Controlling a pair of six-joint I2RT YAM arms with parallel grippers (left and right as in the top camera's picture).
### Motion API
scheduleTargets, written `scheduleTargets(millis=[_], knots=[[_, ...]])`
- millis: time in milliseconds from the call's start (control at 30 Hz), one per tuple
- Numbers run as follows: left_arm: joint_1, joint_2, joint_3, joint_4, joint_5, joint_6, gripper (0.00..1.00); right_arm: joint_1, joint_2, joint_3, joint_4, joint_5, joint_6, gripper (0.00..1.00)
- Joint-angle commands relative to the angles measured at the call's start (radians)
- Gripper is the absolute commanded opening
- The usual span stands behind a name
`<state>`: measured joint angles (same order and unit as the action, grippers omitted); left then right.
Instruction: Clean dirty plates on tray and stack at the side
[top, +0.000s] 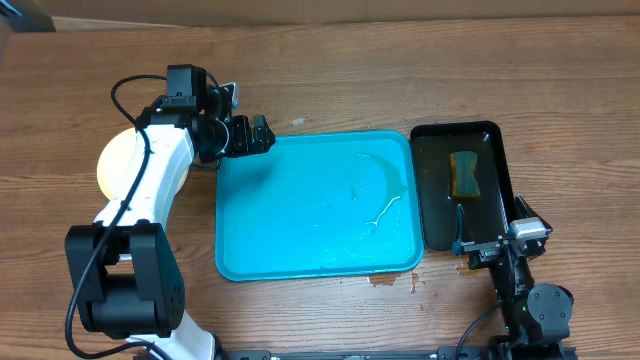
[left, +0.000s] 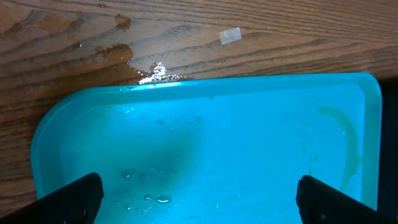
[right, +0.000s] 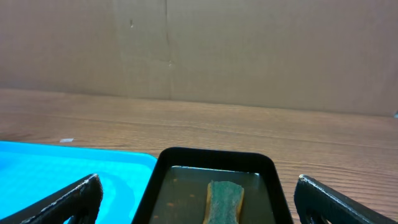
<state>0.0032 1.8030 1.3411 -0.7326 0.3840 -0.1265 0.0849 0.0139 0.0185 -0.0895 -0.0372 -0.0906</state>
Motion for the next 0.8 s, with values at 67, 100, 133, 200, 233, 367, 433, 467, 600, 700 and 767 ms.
scheduleTargets(millis=[67,100,133,200,233,367,433,467,600,700,767], knots=[[0.001,0.003,-0.003,0.001,-0.003,0.018,1.0,-0.004,-0.011,-0.011,0.008,0.002,-0.008,1.0],[0.001,0.003,-0.003,0.001,-0.003,0.018,1.0,-0.004,-0.011,-0.011,0.008,0.002,-0.008,1.0],[0.001,0.003,-0.003,0.002,-0.003,0.018,1.0,-0.004,-0.011,-0.011,0.008,0.002,-0.008,1.0],[0.001,0.003,-0.003,0.001,-0.003,0.018,1.0,-0.004,-0.011,-0.011,0.008,0.002,-0.008,1.0],[0.001,0.003,-0.003,0.002,-0.003,0.018,1.0,-0.004,-0.011,-0.011,0.008,0.002,-0.008,1.0],[-0.008,-0.076,-0.003,-0.003,-0.034,0.018,1.0,-0.004,-0.011,-0.011,0.008,0.002,-0.008,1.0],[-0.014,-0.163,-0.003,-0.007,-0.067,0.018,1.0,-0.004,-0.011,-0.011,0.008,0.002,-0.008,1.0],[-0.015,-0.208,-0.003,-0.007,-0.081,0.018,1.0,-0.004,-0.011,-0.011,0.008,0.002,-0.008,1.0],[-0.015,-0.426,-0.003,-0.006,-0.14,0.023,1.0,-0.004,-0.011,-0.011,0.008,0.002,-0.008,1.0],[-0.015,-0.598,-0.004,-0.008,-0.209,0.023,1.0,-0.004,-0.011,-0.011,0.008,0.002,-0.008,1.0],[-0.015,-0.696,-0.004,-0.023,-0.249,0.023,1.0,-0.004,-0.011,-0.011,0.008,0.002,-0.008,1.0]])
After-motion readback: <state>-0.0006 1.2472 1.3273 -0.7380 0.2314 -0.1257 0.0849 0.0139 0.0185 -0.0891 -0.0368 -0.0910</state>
